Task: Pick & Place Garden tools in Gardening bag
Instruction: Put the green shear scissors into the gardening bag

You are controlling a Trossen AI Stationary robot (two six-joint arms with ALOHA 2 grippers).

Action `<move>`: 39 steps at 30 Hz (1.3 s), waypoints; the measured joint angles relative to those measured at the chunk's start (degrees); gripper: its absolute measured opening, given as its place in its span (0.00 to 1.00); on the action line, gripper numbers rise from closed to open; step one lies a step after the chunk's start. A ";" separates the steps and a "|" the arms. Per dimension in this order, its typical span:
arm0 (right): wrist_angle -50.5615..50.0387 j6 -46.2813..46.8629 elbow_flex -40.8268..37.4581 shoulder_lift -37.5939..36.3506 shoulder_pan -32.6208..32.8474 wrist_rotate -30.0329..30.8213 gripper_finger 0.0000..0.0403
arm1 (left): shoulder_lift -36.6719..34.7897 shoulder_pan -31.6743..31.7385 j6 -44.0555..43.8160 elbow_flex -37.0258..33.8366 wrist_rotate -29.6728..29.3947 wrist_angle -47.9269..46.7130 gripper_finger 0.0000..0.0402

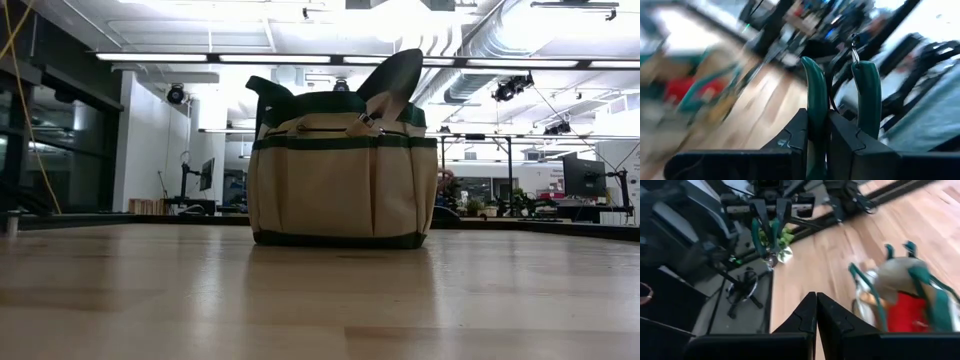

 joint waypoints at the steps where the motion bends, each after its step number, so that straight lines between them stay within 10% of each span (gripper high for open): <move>1: 0.91 0.00 0.00 0.21 0.50 0.01 0.01 | -0.33 0.02 3.48 0.02 0.05 3.43 0.10; 13: 19.42 -1.51 0.00 8.09 5.03 -1.37 0.02 | -0.58 4.20 20.57 0.04 1.85 17.87 0.10; 26: 31.52 -3.80 0.00 12.26 6.85 -2.71 0.37 | -0.38 14.61 30.82 4.12 16.37 16.93 0.10; 39: 37.81 -20.96 0.00 12.26 9.90 11.94 0.40 | 0.32 18.85 42.02 7.76 18.09 15.85 0.10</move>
